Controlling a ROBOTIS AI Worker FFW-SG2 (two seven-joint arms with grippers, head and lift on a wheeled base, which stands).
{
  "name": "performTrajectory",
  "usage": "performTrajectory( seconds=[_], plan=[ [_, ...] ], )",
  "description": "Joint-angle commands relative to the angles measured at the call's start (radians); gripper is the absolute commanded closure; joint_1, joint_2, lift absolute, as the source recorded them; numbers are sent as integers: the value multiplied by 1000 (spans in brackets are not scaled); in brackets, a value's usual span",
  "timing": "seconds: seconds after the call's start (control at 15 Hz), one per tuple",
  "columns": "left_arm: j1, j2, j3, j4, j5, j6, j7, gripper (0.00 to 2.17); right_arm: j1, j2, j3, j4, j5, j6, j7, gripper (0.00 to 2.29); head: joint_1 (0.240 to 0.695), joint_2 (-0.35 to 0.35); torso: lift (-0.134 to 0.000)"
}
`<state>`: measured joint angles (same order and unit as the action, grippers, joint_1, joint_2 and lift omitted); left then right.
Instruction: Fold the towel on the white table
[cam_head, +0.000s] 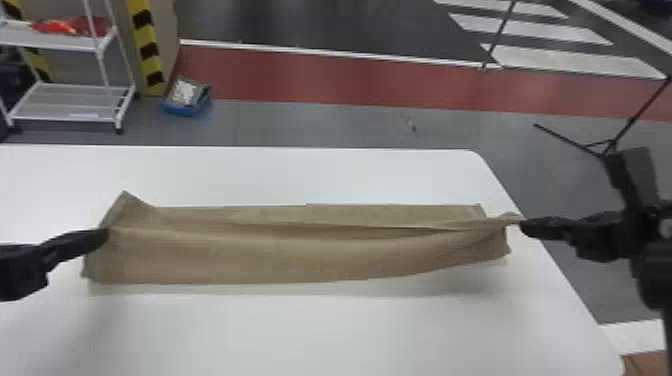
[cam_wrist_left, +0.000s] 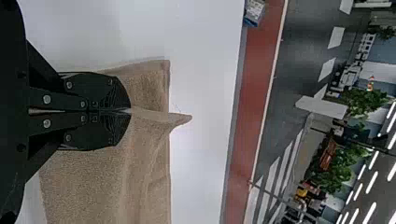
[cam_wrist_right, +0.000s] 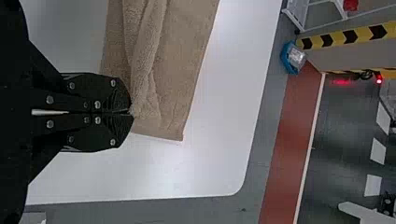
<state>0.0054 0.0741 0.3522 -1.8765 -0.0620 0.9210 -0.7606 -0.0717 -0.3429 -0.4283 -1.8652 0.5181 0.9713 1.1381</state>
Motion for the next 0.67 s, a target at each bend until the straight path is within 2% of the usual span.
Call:
performTrajectory(
  seconds=[0.0,0.13,0.2,0.6],
  plan=[
    [31,0,47,3,94,-99,3,1497,-3,1,-20,1,-12,1,0,2250,695,-192,-126],
    [44,0,71,27,157,-158,4,1497,-3,1,-35,5,-24,-6,-11,2250,695,-189,-126],
    [42,0,76,40,163,-164,4,1497,-5,-1,-33,14,-26,-6,-14,2250,695,-189,-126],
    [31,0,42,60,140,-164,43,1497,-89,4,34,74,17,4,-28,2250,695,-184,-126]
  ],
)
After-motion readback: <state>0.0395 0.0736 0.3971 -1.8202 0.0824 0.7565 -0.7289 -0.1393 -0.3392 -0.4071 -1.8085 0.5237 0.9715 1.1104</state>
